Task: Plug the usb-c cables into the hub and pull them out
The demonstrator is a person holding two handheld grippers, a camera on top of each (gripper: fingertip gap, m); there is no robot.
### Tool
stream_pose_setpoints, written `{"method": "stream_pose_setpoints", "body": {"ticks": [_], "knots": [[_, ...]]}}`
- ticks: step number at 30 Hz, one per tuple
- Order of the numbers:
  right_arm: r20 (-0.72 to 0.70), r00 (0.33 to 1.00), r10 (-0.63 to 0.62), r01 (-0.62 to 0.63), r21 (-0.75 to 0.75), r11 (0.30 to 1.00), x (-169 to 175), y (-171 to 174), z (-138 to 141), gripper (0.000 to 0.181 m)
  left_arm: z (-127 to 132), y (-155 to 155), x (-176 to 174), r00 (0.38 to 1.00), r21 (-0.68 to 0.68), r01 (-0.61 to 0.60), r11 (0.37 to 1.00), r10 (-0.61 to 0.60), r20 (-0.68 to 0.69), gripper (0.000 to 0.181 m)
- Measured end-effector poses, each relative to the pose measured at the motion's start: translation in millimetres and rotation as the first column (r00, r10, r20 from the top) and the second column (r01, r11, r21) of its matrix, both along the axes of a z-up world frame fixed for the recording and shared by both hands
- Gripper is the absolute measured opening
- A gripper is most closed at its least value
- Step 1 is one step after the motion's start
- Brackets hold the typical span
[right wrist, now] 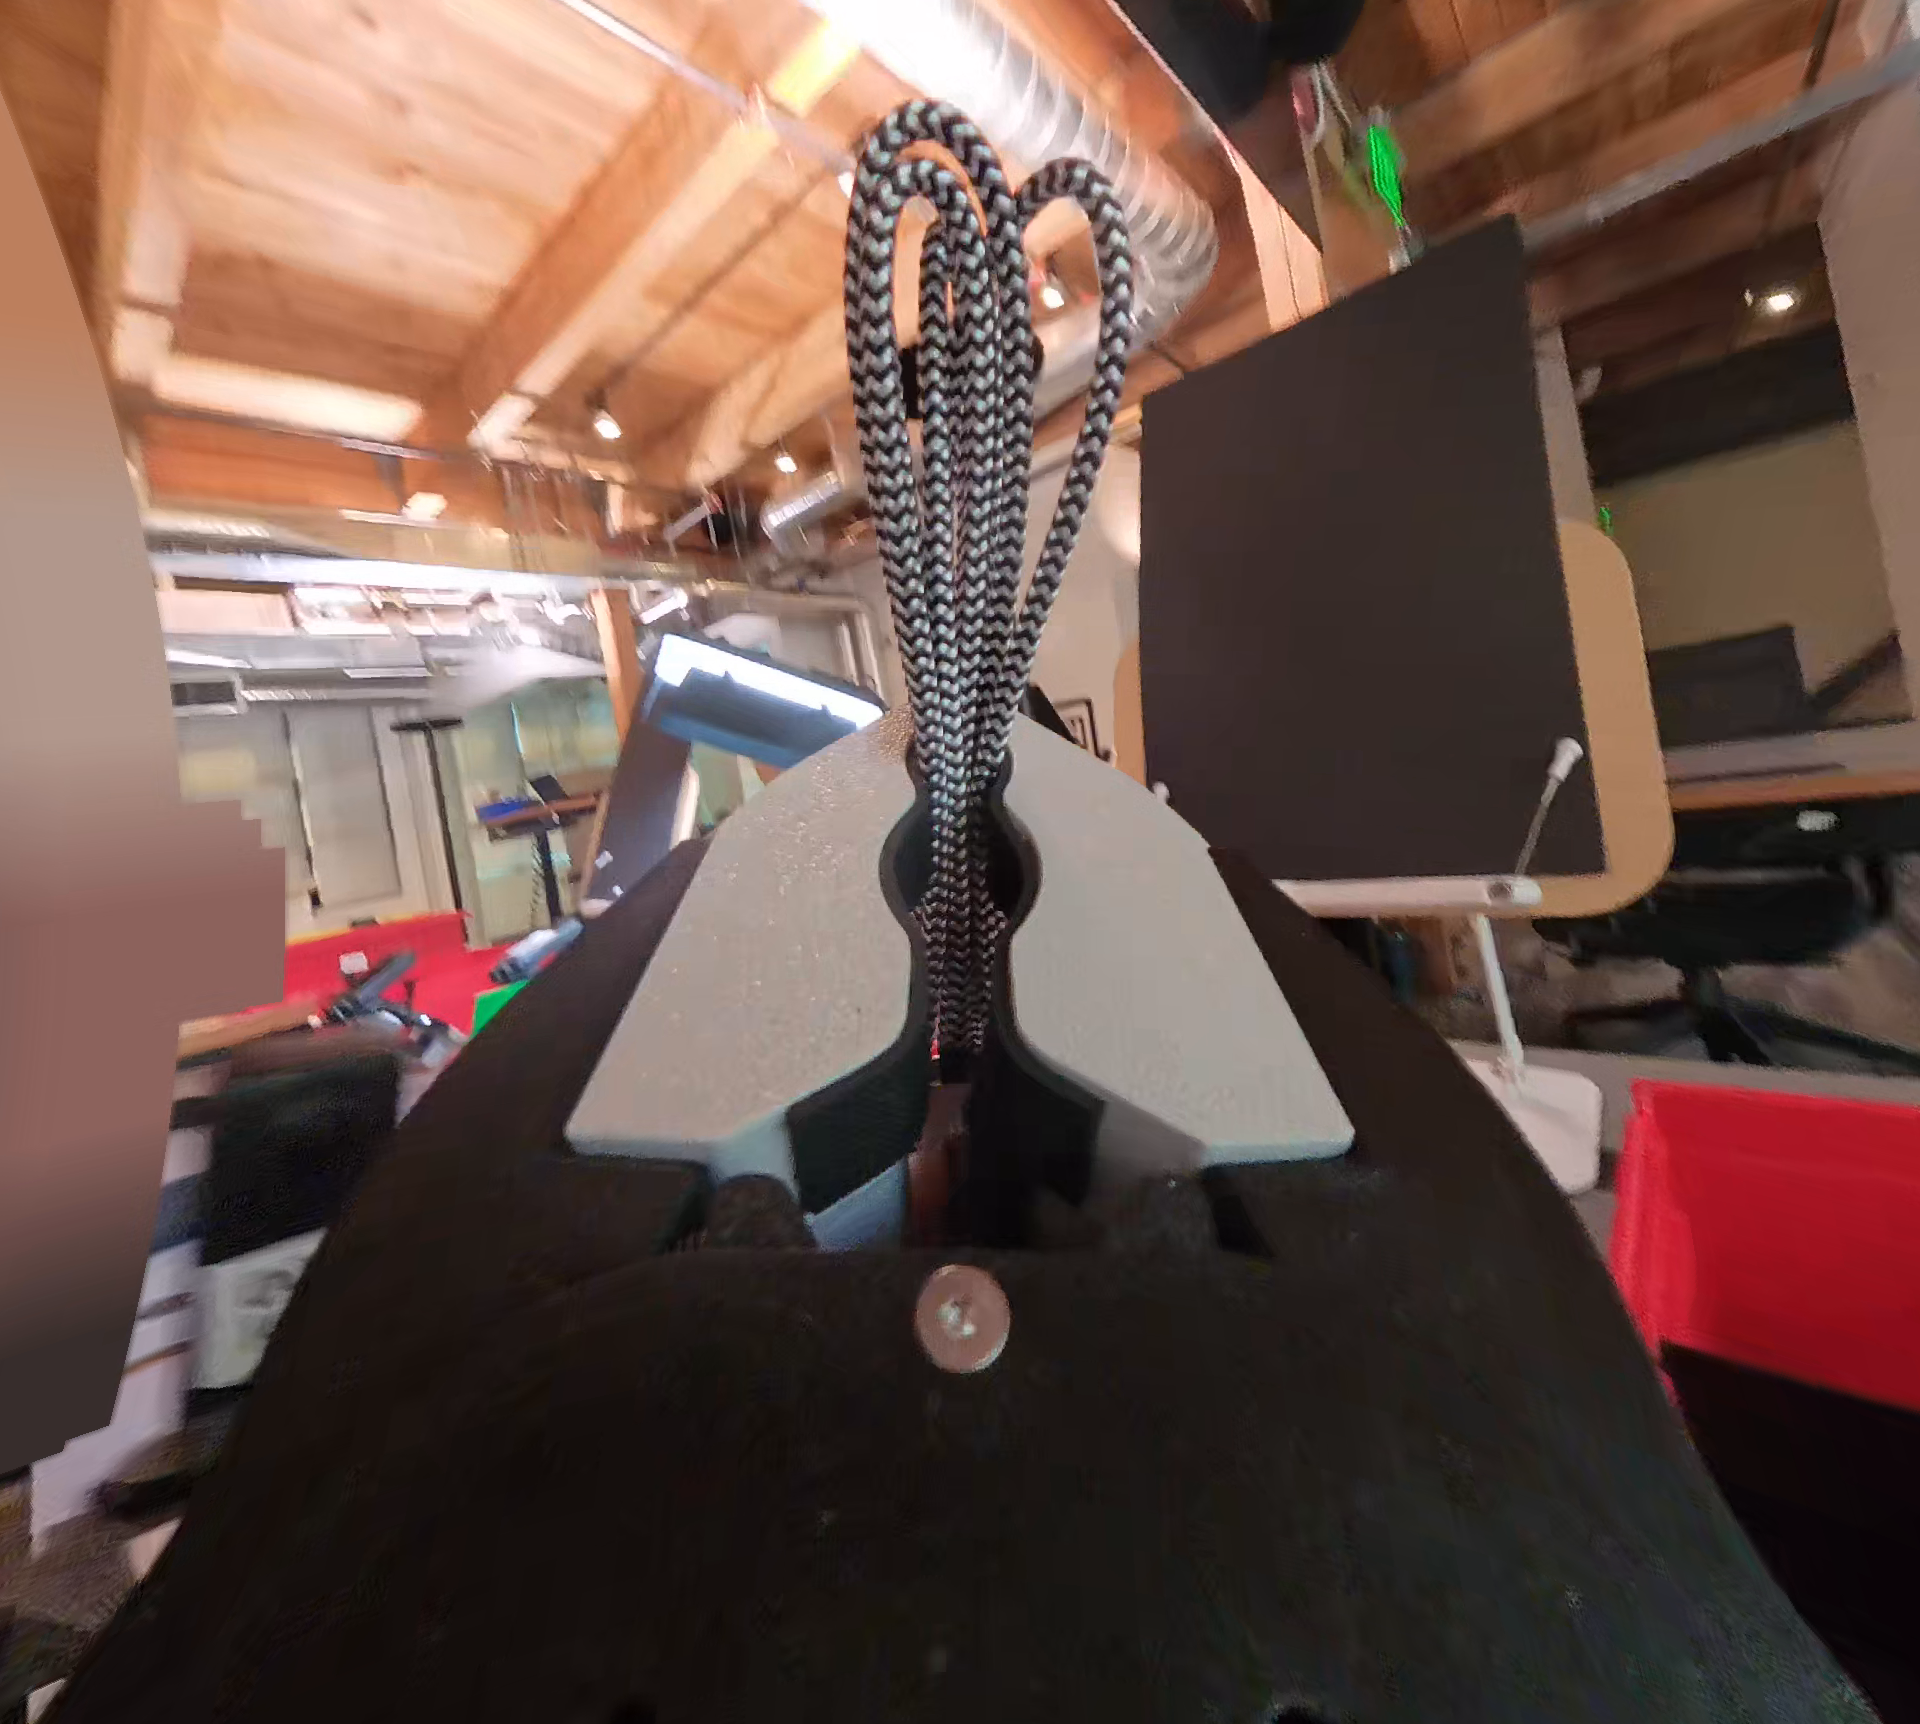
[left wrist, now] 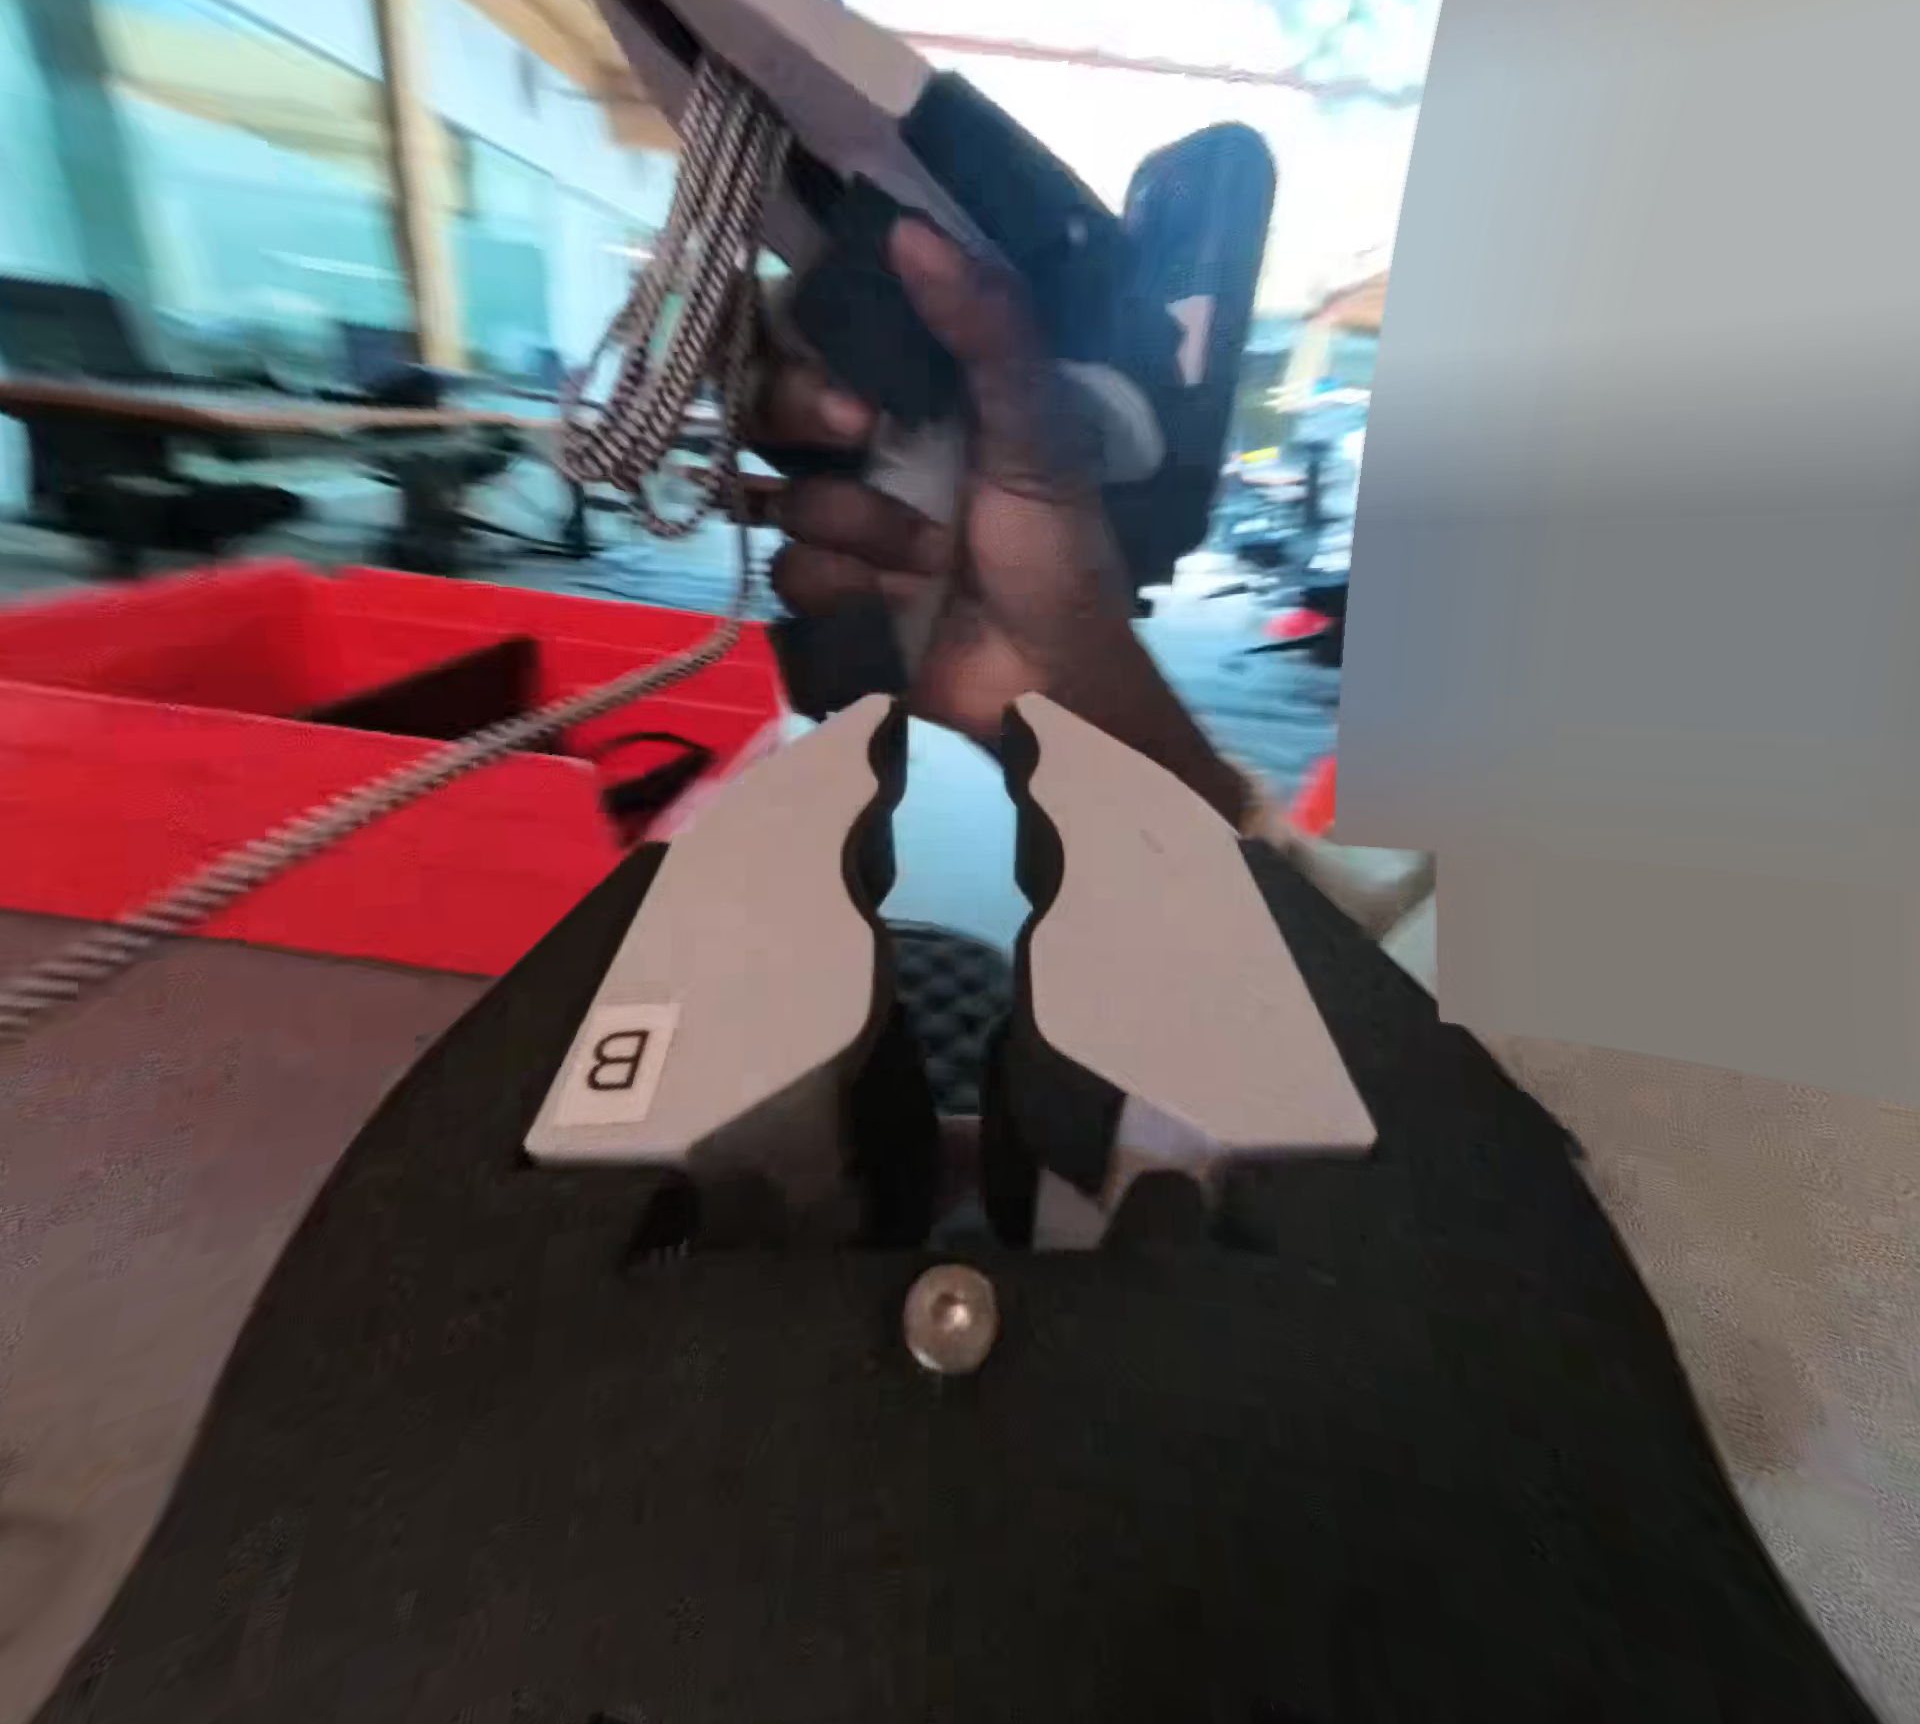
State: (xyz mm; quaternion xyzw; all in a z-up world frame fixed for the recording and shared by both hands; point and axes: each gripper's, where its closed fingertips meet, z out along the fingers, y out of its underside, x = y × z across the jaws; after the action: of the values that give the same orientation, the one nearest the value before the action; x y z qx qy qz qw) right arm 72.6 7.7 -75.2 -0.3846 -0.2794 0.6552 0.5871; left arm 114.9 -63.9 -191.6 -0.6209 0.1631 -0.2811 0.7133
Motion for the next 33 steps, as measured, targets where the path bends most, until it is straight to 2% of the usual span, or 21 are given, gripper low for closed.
{"method": "stream_pose_setpoints", "body": {"ticks": [1,2,3,4,6,8,12,16,18,22,28,33], "knots": [[-0.035,0.999,0.014,-0.014,0.001,1.000,3.6,-3.0,3.7,0.004,-0.7,-2.0,11.0,0.977,-0.046,0.168,0.985,-0.160,0.139,0.027],[-0.068,0.997,0.033,-0.033,0.004,0.999,6.6,-7.8,6.4,0.004,-3.0,2.4,12.8,0.935,-0.079,0.257,0.963,-0.228,0.270,0.038],[-0.095,0.994,0.058,-0.057,0.014,0.998,9.2,-14.0,8.2,0.004,-6.1,10.6,6.9,0.900,-0.087,0.274,0.958,-0.223,0.375,0.046],[-0.109,0.991,0.079,-0.076,0.027,0.997,11.0,-19.9,8.5,0.004,-6.2,17.2,-5.2,0.871,-0.054,0.237,0.970,-0.188,0.455,0.050],[-0.088,0.990,0.111,-0.107,0.044,0.993,10.2,-28.2,4.1,0.004,-1.3,21.6,-38.4,0.820,0.027,0.090,0.996,-0.089,0.565,0.041],[-0.051,0.988,0.147,-0.145,0.055,0.988,9.1,-34.5,-2.8,0.004,4.6,16.8,-60.6,0.822,0.061,-0.013,0.998,-0.024,0.569,0.033],[0.053,0.979,0.199,-0.203,0.107,0.973,4.3,-46.3,-20.4,0.004,20.8,3.1,-70.0,0.915,0.116,-0.137,0.984,0.081,0.395,0.003],[0.120,0.973,0.198,-0.217,0.168,0.962,2.6,-51.5,-33.3,0.004,22.5,-1.7,-65.0,0.975,0.116,-0.207,0.971,0.196,0.105,0.000],[0.201,0.964,0.175,-0.216,0.202,0.955,-3.2,-53.0,-44.5,0.004,18.6,-0.4,-58.7,0.969,0.111,-0.226,0.968,0.235,-0.074,0.000],[0.296,0.946,0.130,-0.212,0.264,0.941,-12.1,-59.6,-60.8,0.004,8.5,9.0,-45.2,0.898,0.108,-0.252,0.962,0.275,-0.343,0.000],[0.427,0.899,0.099,-0.236,0.284,0.929,-27.0,-64.6,-89.5,0.005,-3.5,18.2,-39.2,0.815,0.122,-0.286,0.950,0.308,-0.491,0.000],[0.439,0.879,0.184,-0.293,0.193,0.937,-26.8,-61.9,-102.8,0.009,-15.7,17.6,-37.2,0.842,0.055,-0.259,0.964,0.253,-0.477,0.000]]}}
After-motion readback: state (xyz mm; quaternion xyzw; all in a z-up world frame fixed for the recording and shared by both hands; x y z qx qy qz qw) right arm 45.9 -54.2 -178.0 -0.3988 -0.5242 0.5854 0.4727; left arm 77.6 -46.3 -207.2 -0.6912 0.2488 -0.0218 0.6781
